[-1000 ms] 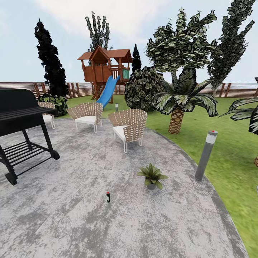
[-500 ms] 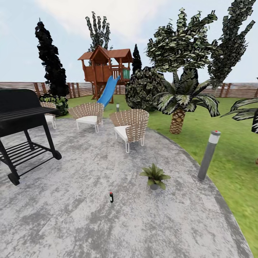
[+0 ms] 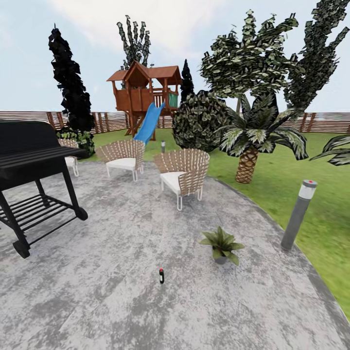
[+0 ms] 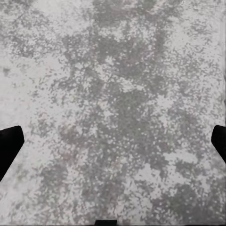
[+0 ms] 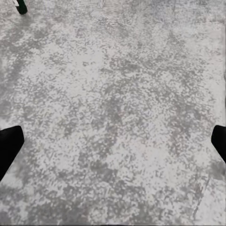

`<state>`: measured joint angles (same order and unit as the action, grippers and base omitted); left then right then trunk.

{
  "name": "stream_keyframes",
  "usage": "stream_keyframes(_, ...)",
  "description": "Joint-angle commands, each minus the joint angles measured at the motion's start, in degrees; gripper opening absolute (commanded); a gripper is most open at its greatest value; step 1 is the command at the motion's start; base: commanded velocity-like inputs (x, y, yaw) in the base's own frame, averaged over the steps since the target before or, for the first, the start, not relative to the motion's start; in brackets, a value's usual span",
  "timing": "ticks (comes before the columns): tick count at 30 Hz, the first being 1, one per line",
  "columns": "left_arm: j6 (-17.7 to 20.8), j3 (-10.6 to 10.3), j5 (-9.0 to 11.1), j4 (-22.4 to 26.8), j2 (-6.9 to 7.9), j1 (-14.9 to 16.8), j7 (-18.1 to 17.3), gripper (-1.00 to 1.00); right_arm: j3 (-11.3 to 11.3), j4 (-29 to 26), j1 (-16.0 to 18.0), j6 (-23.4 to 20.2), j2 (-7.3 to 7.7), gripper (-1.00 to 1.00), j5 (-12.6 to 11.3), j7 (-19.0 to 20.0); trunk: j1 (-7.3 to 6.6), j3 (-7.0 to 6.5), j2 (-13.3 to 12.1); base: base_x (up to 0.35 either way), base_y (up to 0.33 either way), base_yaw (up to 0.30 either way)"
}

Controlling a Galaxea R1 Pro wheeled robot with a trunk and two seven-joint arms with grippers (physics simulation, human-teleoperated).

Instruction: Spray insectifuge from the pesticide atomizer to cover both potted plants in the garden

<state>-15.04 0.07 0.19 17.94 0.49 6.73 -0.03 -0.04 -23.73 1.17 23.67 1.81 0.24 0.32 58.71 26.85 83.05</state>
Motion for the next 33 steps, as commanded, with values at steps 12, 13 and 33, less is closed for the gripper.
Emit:
stream_keyframes(12,-0.25,0.32,0.18,3.07,0.58,0.57,0.12,1.00,-0.20,-4.58,0.15,0.15,-0.05,1.00,-0.19,-0.10,0.02,0.08,0.03,0.240,0.252,0.000)
stream_keyframes(13,-0.25,0.33,0.19,3.07,0.59,0.57,0.12,1.00,-0.20,-4.58,0.15,0.15,-0.05,1.00,-0.20,-0.11,0.02,0.08,0.03,0.240,0.248,0.000)
stream_keyframes(33,-0.32,0.37,0.52,3.06,0.65,0.74,0.12,1.00,-0.40,-0.71,0.15,0.06,-0.05,1.00,-0.24,0.02,0.02,0.08,0.03,0.198,0.280,-0.241)
